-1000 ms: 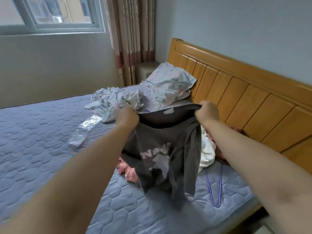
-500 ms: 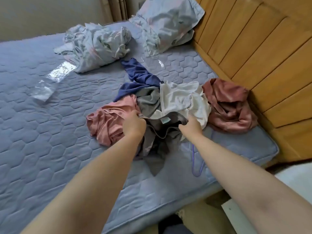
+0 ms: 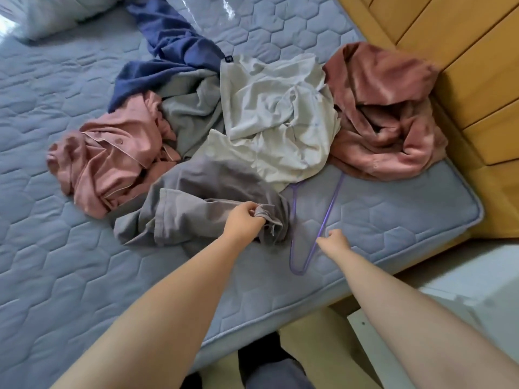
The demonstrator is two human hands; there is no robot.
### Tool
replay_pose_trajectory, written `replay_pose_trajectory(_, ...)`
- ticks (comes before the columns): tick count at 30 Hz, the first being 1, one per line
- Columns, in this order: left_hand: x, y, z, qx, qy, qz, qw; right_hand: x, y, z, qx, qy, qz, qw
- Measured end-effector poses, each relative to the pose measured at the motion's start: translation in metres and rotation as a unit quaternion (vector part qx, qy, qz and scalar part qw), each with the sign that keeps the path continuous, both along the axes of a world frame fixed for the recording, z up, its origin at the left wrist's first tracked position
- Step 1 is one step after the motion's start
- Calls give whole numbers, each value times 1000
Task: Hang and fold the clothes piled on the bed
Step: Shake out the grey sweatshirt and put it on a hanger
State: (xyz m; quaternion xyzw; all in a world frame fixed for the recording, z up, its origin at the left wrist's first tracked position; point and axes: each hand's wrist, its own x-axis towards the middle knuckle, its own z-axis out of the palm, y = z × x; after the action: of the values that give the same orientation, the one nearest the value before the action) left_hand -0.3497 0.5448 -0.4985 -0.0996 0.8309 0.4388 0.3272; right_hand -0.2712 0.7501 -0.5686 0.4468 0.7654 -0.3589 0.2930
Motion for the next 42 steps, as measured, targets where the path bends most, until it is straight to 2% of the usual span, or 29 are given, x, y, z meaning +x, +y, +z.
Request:
replay_pose_trajectory(2,6,6,-10,14,-9,19,1000,3,7,-18,-47,-21,-49,997)
replay_pose_trajectory(5,11,8,-17,18,-14,52,998,1,7,-42,-68,5,-109,992)
replay_pose_trajectory(8,14,5,-13,25,-32,30,999,-7,-9,-43,-133,1,-180,974)
replay_pose_trajectory(9,15,4,-12,27,-39,15,999,-9,-14,-39,-126,2,-175,976)
replay_pose_trajectory(12,18,1,-10,28,-50,10,998,-13,-22,-25,69,58,-61,994)
replay_pose_trajectory(13,17,0,-11,31,-53,22,998,-13,-25,-20,116,95,-7,989)
replay_pose_trajectory(14,17,-1,-11,38,-57,35,997,-14,-30,-18,119,104,53,986)
replay_pose_trajectory(15,16,-3,-12,50,-65,48,995,-14,-35,-19,95,90,113,985)
replay_pose_trajectory(17,13,-8,-13,73,-85,56,992,-15,-46,-27,-5,13,160,987)
replay_pose_trajectory(21,10,-16,-13,105,-118,71,985,-17,-51,-38,-103,-20,50,993)
replay_pose_trajectory(24,12,-17,-10,129,-138,90,978,-18,-51,-28,-179,-28,22,983)
replay_pose_trajectory(26,12,-16,-1,142,-147,101,974,-16,-49,-18,-148,-27,26,988)
replay_pose_trajectory(29,10,-17,16,154,-155,120,968,-11,-39,6,-51,-44,42,997)
replay_pose_trajectory(32,8,-16,39,153,-144,119,970,-10,-33,43,2,-5,23,1000)
replay_pose_trajectory(35,6,-14,65,148,-117,109,976,-18,-39,90,1,19,12,1000)
replay_pose_trajectory(42,17,-35,145,102,-19,85,991,-15,-72,211,112,30,67,991)
